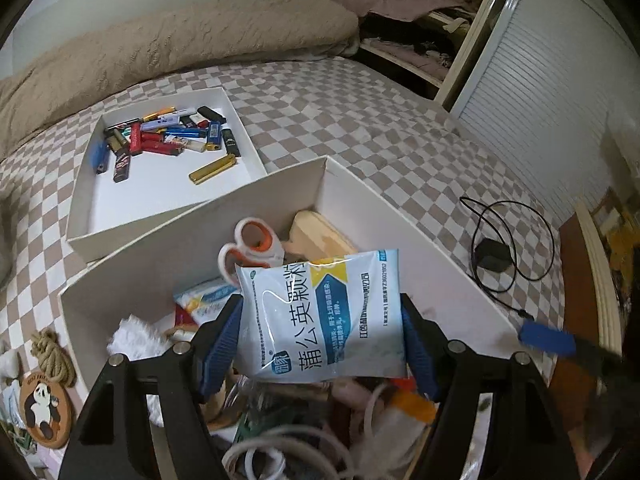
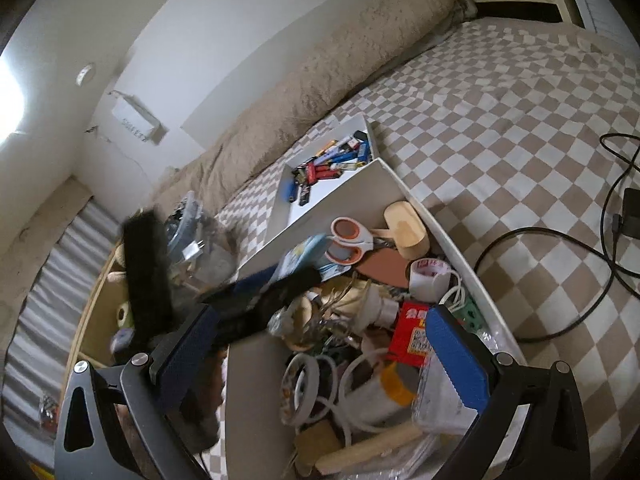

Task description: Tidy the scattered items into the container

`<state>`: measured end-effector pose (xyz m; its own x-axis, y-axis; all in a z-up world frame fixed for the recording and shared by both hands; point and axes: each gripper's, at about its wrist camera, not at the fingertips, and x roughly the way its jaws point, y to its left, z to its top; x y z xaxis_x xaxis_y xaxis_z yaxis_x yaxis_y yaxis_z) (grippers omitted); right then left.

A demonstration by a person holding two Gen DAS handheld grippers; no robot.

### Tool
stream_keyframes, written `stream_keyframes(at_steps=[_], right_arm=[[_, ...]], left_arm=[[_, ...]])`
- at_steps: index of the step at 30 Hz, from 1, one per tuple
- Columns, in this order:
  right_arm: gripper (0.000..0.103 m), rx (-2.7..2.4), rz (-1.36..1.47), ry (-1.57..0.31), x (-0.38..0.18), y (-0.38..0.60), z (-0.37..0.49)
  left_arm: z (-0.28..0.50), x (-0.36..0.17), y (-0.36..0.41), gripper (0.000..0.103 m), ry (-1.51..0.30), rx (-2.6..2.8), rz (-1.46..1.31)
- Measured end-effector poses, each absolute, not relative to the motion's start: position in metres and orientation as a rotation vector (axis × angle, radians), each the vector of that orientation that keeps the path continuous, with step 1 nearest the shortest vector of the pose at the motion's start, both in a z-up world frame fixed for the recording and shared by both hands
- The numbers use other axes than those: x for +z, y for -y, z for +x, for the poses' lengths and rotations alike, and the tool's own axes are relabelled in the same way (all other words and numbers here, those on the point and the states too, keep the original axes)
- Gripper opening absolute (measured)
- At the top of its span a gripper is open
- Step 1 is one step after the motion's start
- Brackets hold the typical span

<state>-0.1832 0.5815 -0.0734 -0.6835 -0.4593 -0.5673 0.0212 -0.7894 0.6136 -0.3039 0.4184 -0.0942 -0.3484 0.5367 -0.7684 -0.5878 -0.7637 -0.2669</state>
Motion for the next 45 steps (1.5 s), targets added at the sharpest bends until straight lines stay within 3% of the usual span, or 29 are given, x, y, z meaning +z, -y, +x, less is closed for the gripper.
stream_keyframes(at_steps=[14,19,29,30,32,34,45], right_arm=[[0.103,-2.513,0.976,0.819,-0.07,-0.582,-0.153],[0.103,-2.525,0.971,0.808,-0.07,-0.585,-0.15],[0.103,-2.523,0.977,0.783,-0.069,-0.58,-0.15],[0.103,-2.524,0.978,0.785,-0.069,-0.581,-0.149],[0.103,-2.522,0.975,0.795,-0.068,-0.582,-0.148],[0.103,-2.519,0.966,0.805,-0.067,-0.582,-0.146],[0.103,-2.543,0.978,0.789,-0.058,-0.576,-0.136]], left_arm=[[-0.322,-0.115,-0.473,0.073,-0.245,2.133,-1.172],[-0.319,-0.132,-0.488,0.073,-0.422,2.138,-1.136],[-0.301,-0.161,-0.492,0.074,-0.519,1.949,-1.298],[-0.301,-0.16,-0.489,0.075,-0.496,1.945,-1.308],[-0.303,-0.158,-0.483,0.096,-0.436,1.949,-1.327],[-0.304,-0.152,-0.477,0.103,-0.393,1.971,-1.313],[-0.296,-0.125,-0.459,0.103,-0.315,2.02,-1.295]])
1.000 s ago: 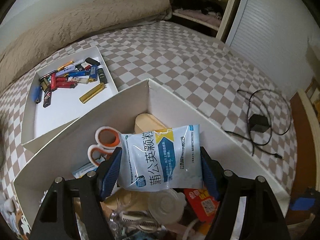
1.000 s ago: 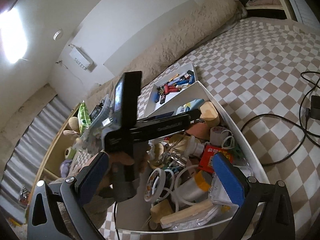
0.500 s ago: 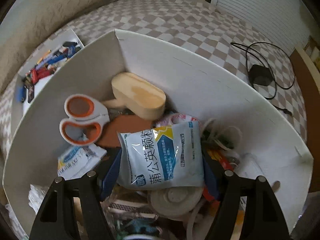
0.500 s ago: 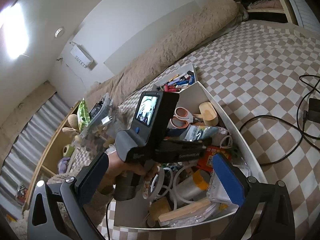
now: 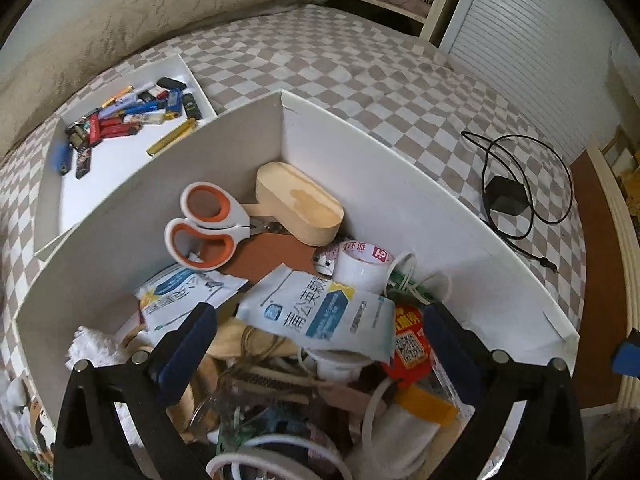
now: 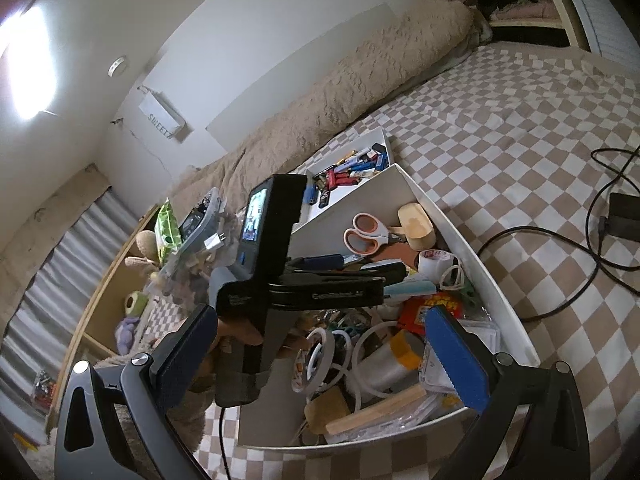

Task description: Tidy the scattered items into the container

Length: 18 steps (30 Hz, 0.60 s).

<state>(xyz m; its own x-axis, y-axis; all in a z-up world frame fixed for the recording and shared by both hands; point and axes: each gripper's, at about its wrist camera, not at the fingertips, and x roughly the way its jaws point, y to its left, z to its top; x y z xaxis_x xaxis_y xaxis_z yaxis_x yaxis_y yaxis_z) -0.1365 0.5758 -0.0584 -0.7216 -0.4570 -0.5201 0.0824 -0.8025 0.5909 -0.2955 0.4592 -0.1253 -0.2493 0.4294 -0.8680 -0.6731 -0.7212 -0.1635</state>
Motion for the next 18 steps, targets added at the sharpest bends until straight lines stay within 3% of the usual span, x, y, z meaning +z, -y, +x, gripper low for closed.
stream_keyframes(at_steps=[18], right_arm=[[0.103,-2.591,0.926,0.787,-0.04,-0.565,-0.102]], left_arm=[[-0.235,-0.074,-0.418,0.103,-0.281,2.141,-1.108]])
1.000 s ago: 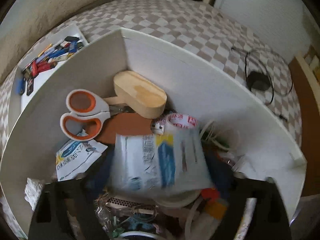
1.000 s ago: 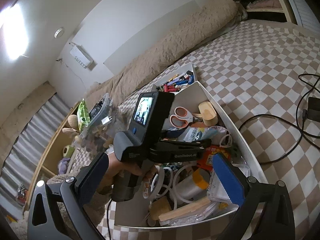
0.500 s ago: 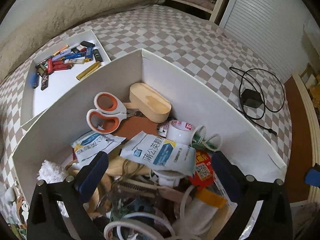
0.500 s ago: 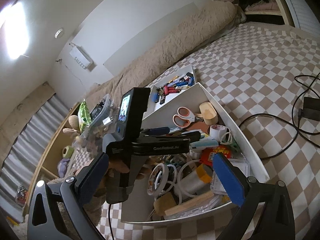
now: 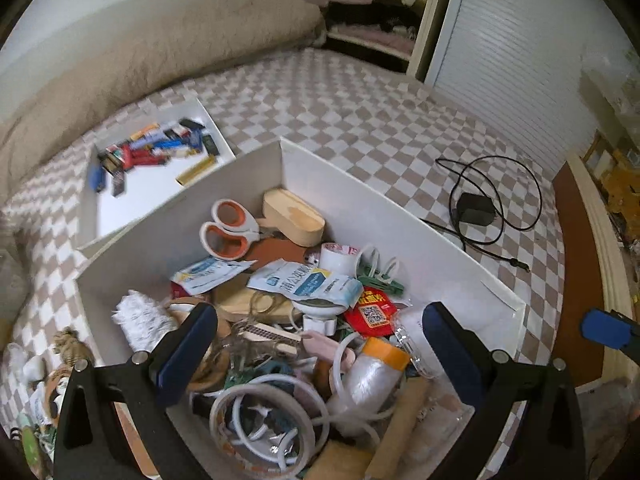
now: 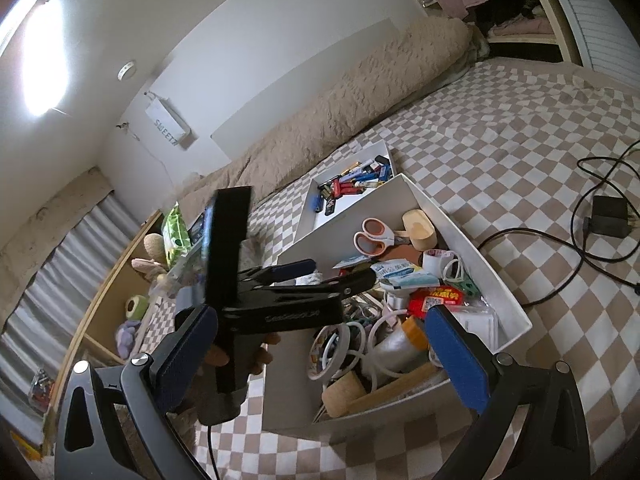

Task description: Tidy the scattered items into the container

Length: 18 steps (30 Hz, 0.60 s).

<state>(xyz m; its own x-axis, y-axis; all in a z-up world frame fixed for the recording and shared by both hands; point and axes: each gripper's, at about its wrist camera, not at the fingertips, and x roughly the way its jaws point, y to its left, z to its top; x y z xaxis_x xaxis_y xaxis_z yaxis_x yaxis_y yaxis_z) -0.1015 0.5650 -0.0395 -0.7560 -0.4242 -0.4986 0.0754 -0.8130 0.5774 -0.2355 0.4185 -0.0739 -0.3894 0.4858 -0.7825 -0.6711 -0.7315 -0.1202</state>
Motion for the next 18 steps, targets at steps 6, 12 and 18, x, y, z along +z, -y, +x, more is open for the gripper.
stream_keyframes(at_steps=[6,12,18], right_arm=[[0.103,-2.617,0.919,0.77,-0.037,-0.56,-0.088],[0.103,-2.631,0.907,0.731,-0.033,-0.548,-0.075],[0.103,-2.668,0.883,0.654,-0.028,-0.534,-0.061]], left_arm=[[-0.207,-0.055,-0.403,0.103,-0.278,2.184,-1.026],[-0.18,-0.041,-0.384,0.103,-0.251,2.206,-0.96],[-0.154,-0.029,-0.36,0.103,-0.234,2.241,-0.904]])
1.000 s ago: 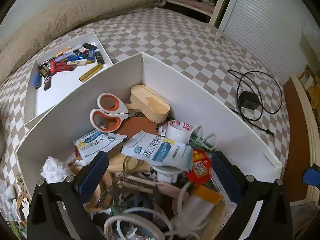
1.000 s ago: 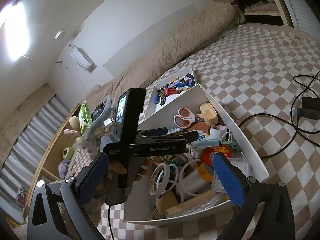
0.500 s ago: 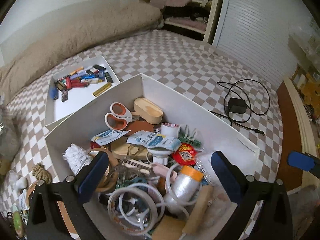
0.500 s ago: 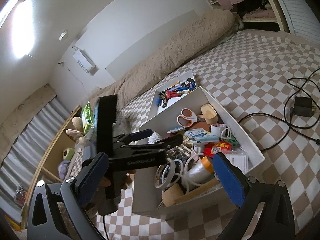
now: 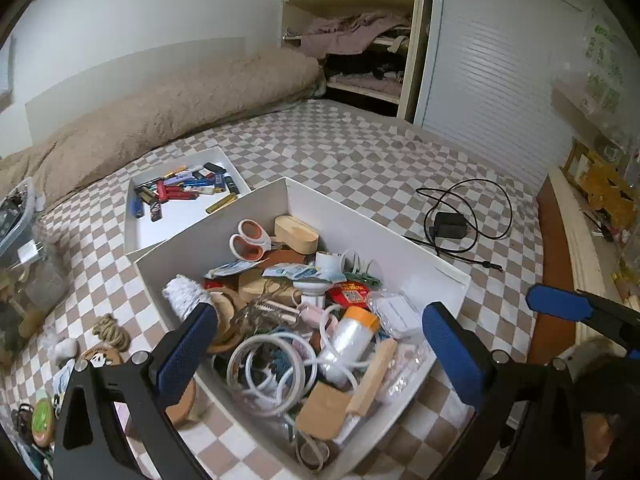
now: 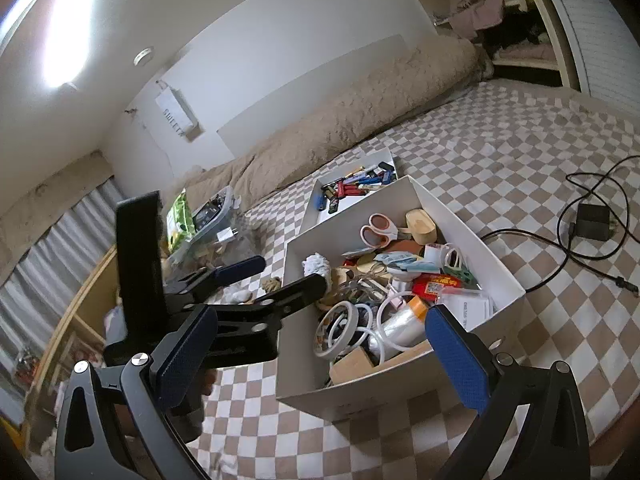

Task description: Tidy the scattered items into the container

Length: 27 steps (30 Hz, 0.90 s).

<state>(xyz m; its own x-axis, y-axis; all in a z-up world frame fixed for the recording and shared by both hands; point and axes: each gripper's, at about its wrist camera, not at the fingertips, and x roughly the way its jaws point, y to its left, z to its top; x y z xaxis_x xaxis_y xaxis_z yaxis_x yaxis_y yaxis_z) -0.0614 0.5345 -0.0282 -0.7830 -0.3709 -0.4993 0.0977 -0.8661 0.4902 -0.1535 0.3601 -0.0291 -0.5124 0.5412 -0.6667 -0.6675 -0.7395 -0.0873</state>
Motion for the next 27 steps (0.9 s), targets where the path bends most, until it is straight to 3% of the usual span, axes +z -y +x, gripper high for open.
stream_keyframes(at_steps=[27], right_arm=[[0.103,-2.881,0.725,0.283,-0.021,-0.474,-0.005]], left_arm=[[-0.081,-0.015,-0.244,0.103,-0.18,2.454,-0.764]])
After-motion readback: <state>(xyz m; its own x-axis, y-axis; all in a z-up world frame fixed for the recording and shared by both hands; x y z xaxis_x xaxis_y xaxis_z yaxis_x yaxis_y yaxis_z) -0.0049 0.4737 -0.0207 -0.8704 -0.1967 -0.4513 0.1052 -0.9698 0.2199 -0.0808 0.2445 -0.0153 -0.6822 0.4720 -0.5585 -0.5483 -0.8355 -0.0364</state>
